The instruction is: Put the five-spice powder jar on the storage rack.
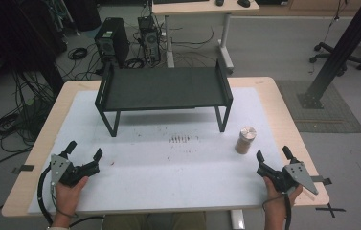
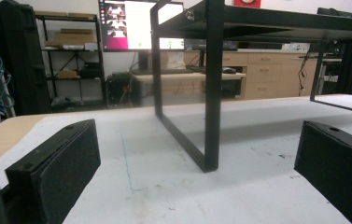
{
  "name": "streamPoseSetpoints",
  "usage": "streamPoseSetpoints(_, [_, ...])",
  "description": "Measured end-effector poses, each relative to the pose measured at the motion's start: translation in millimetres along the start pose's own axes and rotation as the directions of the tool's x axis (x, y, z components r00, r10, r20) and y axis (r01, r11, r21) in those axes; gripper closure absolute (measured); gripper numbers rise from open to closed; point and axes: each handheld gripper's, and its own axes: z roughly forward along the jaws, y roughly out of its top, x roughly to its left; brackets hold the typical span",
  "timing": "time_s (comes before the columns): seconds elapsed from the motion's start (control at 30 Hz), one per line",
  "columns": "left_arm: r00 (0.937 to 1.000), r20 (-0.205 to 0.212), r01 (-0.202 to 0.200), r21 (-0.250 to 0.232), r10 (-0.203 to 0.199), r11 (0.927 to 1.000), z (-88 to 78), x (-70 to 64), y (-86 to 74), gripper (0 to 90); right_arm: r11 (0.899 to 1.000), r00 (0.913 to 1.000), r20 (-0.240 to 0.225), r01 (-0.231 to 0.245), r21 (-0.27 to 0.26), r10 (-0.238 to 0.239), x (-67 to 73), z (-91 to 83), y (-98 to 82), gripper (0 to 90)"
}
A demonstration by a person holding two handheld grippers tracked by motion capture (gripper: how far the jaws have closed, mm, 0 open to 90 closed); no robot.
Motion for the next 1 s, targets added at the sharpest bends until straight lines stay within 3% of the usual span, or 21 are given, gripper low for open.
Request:
streamPoseSetpoints(0.8, [1.0,-0.003,-0.003,-0.001,0.003,1.0,-0.1,-0.2,0.0,0.5,1.0,0.9997,-0.024,-0.008,-0.001,0.008,-0.8,-0.1,0.3,4.1])
streamPoseSetpoints(1.0, [1.0,-0.003,-0.004,-0.001,0.004,1.0,-0.1,-0.2,0.0,0.5,0.998,0.9987,-0.02,-0.047,-0.031,0.046,-3.5,-2.1,0.4,5.5])
